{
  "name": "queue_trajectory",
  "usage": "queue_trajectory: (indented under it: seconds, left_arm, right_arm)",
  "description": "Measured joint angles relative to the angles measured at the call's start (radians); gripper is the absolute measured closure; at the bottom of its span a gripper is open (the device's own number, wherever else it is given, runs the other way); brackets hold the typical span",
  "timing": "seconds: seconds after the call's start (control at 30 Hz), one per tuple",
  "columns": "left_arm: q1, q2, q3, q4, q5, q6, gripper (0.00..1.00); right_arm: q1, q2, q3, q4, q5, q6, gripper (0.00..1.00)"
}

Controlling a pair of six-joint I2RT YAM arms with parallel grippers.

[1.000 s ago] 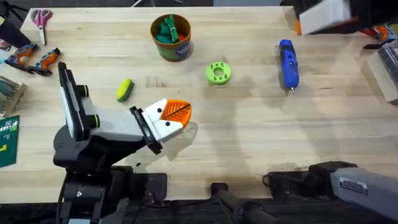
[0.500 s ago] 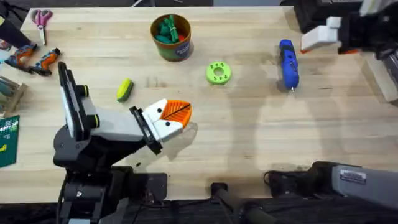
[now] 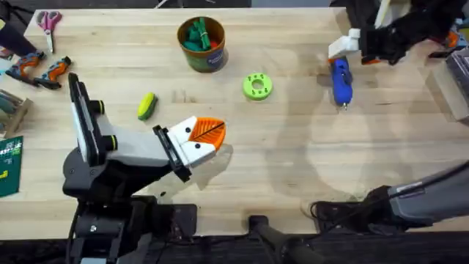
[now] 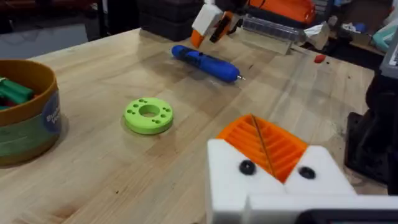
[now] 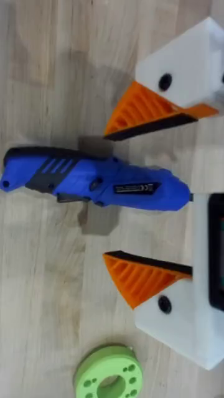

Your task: Pick up the gripper from the table and insert it into the empty holder that is missing its gripper. Then pick up a screw, insert it into the mounting hole, and use the screwdriver to tighten it. Finally, clean up the table by picking up the vegetable and placing it into the bucket.

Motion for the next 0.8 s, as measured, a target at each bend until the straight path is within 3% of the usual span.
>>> queue_trajectory:
  seconds: [0.23, 0.53, 0.8]
  left_arm:
    - [0.0, 0.0, 0.0, 0.0, 0.0, 0.0, 0.996]
    - [0.0, 0.0, 0.0, 0.0, 0.0, 0.0, 0.996]
    - [0.0, 0.0, 0.0, 0.0, 0.0, 0.0, 0.996]
  right_arm:
    - [0.0, 0.085, 0.009, 0.0, 0.007, -0.008, 0.01]
    - [0.023, 0.195, 0.203, -0.135, 0.049, -0.055, 0.01]
    - [0.038, 0.268, 0.219, -0.11, 0.078, -0.078, 0.01]
